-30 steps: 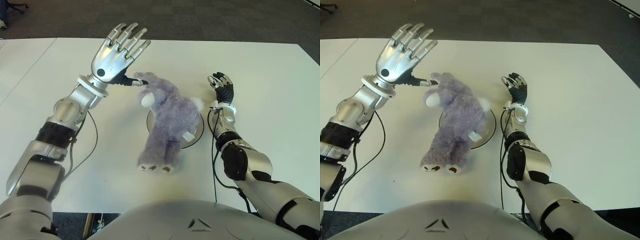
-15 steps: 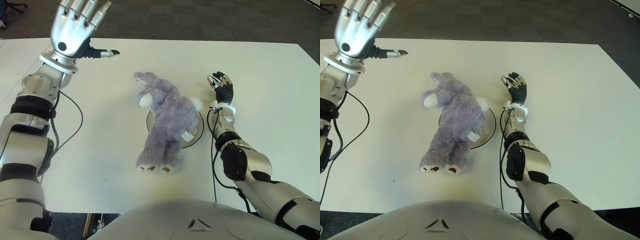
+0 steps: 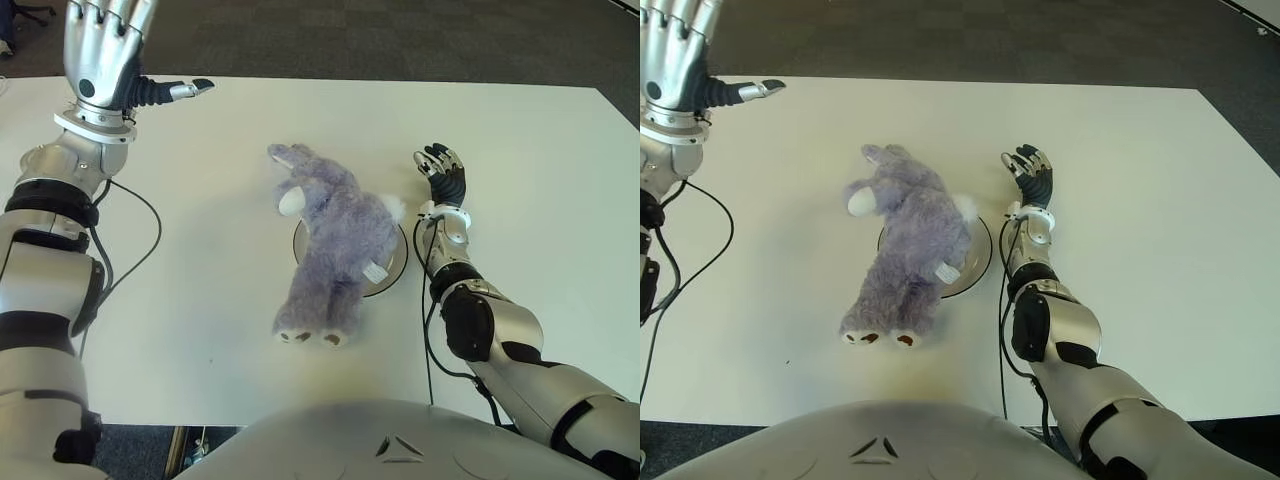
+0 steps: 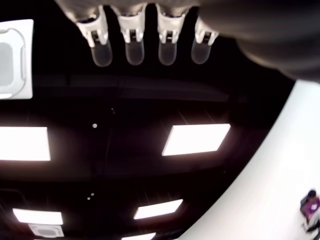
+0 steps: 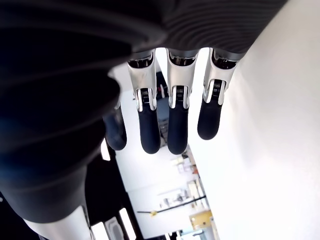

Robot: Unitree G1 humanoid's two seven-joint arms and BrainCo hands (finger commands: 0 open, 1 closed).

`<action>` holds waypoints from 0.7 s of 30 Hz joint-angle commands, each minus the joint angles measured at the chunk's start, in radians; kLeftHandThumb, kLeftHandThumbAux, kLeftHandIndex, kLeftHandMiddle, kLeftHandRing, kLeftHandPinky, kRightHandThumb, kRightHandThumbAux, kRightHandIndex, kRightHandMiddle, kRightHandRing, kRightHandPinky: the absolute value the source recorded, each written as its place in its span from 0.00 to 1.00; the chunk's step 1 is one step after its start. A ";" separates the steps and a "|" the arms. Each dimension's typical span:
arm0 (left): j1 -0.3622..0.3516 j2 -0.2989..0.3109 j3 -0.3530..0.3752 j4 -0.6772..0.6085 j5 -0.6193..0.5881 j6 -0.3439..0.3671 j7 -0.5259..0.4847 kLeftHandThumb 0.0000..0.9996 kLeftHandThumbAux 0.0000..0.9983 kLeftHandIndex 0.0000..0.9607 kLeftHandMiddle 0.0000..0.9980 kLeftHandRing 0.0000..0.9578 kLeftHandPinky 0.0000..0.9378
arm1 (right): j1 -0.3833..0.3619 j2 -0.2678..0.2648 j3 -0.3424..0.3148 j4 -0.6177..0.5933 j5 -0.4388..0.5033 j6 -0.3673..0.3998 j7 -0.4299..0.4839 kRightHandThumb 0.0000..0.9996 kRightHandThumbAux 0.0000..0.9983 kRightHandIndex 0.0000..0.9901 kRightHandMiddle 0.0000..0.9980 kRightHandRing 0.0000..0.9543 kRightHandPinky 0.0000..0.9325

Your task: Put the doll into the plate.

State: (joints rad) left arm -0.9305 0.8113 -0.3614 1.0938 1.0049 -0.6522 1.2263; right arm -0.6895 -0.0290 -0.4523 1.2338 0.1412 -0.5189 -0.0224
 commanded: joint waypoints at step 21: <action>0.011 -0.460 0.436 0.240 -0.754 0.182 -0.701 0.00 0.33 0.00 0.00 0.00 0.00 | 0.141 0.055 -0.011 0.110 0.017 0.129 -0.023 0.09 0.82 0.27 0.28 0.27 0.26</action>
State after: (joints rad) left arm -0.9638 0.4673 -0.0301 1.3129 0.4021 -0.5498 0.7006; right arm -0.6917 -0.0270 -0.4526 1.2327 0.1417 -0.5189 -0.0191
